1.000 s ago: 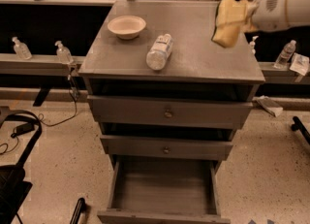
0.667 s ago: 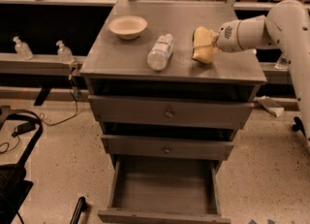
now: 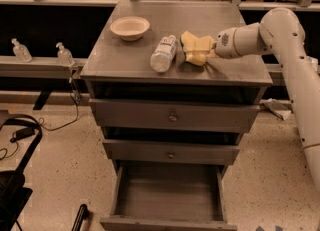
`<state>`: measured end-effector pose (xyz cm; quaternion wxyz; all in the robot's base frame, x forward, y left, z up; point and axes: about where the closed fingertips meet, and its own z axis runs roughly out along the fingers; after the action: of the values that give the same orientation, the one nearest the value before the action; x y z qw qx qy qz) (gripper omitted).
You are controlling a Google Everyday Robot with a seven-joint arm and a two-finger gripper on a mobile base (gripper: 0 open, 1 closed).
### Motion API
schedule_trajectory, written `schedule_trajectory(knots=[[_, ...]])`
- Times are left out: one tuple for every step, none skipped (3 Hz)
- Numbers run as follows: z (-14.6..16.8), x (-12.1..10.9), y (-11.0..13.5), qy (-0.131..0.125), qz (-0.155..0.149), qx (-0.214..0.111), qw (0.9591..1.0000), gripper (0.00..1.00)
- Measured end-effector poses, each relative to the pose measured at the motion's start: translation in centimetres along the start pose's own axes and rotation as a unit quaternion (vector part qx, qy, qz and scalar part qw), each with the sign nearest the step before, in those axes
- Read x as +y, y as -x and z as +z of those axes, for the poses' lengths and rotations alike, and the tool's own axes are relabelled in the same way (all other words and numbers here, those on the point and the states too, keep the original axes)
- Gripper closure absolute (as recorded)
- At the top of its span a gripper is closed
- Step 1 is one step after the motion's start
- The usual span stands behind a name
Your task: Pick sponge from bottom drawer and place on counter
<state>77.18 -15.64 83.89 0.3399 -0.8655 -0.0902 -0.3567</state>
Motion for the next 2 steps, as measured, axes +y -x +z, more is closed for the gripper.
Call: schedule_trajectory(knots=[[0.42,-0.17,0.15,-0.002,0.000,-0.003,1.0000,0.31],[0.37,-0.23,0.07,-0.002,0.000,-0.003,1.0000,0.07]])
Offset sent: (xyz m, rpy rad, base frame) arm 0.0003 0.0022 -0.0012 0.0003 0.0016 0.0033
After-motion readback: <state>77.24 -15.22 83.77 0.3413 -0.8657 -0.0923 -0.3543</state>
